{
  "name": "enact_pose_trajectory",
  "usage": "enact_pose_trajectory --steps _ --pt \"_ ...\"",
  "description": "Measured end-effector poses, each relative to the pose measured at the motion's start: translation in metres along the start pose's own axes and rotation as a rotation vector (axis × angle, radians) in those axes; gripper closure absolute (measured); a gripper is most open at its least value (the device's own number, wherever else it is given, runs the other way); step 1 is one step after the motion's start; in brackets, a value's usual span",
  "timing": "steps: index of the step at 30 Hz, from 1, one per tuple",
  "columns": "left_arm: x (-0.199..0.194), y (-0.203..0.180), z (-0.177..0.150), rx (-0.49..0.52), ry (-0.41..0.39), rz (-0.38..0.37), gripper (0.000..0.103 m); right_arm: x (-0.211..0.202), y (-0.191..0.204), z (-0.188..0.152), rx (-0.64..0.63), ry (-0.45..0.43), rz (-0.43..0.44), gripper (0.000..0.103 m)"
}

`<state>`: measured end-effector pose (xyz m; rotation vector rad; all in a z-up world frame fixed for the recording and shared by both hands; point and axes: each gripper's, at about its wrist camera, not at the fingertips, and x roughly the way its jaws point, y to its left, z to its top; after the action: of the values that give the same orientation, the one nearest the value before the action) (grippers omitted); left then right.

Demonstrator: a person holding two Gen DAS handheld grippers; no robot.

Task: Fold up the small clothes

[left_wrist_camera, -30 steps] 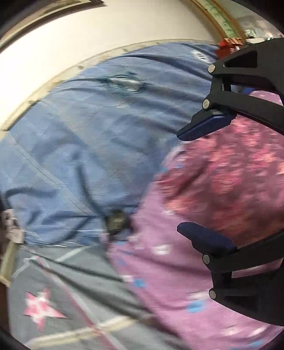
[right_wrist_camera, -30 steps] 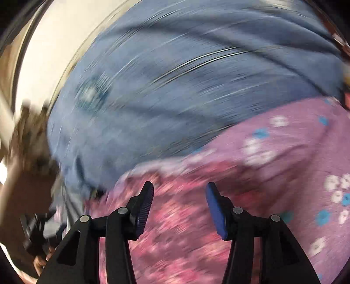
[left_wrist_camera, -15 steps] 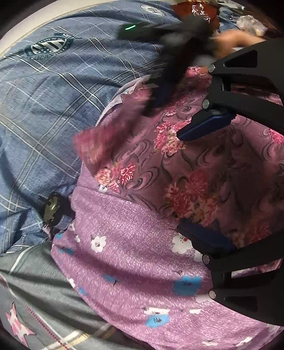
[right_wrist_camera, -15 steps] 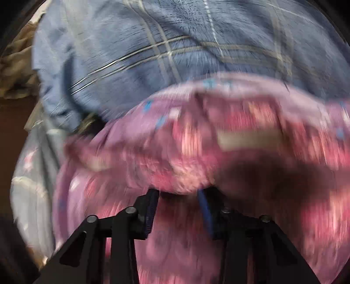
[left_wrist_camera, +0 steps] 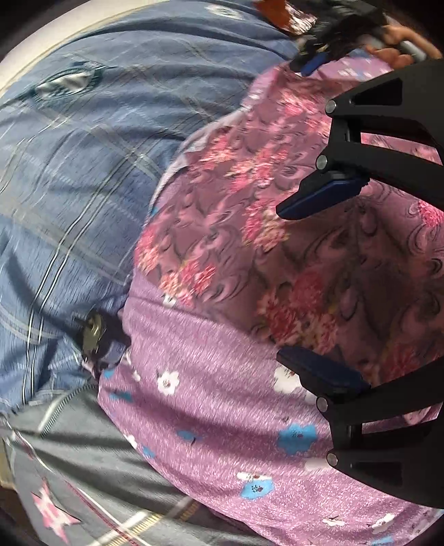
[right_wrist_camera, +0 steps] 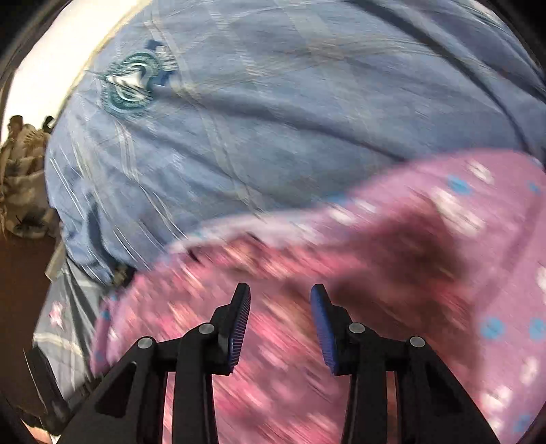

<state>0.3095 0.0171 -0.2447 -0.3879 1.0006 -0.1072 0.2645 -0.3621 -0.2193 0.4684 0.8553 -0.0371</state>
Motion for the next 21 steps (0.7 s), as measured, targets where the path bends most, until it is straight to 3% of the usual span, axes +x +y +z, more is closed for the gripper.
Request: enact_pose_trajectory --steps 3,4,6,8,12,14,17,19,21 --pt "0.012 -0.011 -0.005 0.072 0.02 0.077 0.026 0.001 -0.043 -0.028 0.021 0.033 -0.1 0.067" --pt "0.017 -0.014 -0.006 0.096 0.026 0.106 0.023 -0.001 -0.061 -0.032 0.038 0.031 -0.099 0.075" --pt "0.02 -0.016 -0.006 0.116 0.03 0.136 0.02 -0.011 -0.079 -0.039 0.089 -0.02 -0.033 0.081" --pt "0.019 -0.012 -0.003 0.091 0.041 0.12 0.02 -0.018 -0.079 -0.038 0.112 -0.03 -0.021 0.077" --pt "0.009 -0.007 -0.006 0.086 0.019 0.131 0.02 -0.035 -0.059 -0.036 0.04 -0.103 0.024 0.072" --pt "0.01 -0.007 -0.013 0.111 0.025 0.134 0.02 -0.031 -0.052 -0.025 0.048 -0.086 0.029 0.068" --pt "0.007 -0.007 -0.02 0.139 0.015 0.137 0.02 -0.036 -0.064 -0.003 0.088 -0.135 -0.03 0.052" --pt "0.008 -0.006 -0.017 0.132 0.026 0.13 0.02 -0.032 -0.074 0.022 0.113 -0.157 -0.09 0.026" --pt "0.011 -0.005 -0.012 0.114 0.037 0.123 0.02 -0.022 -0.075 0.046 0.088 -0.138 -0.115 0.026"
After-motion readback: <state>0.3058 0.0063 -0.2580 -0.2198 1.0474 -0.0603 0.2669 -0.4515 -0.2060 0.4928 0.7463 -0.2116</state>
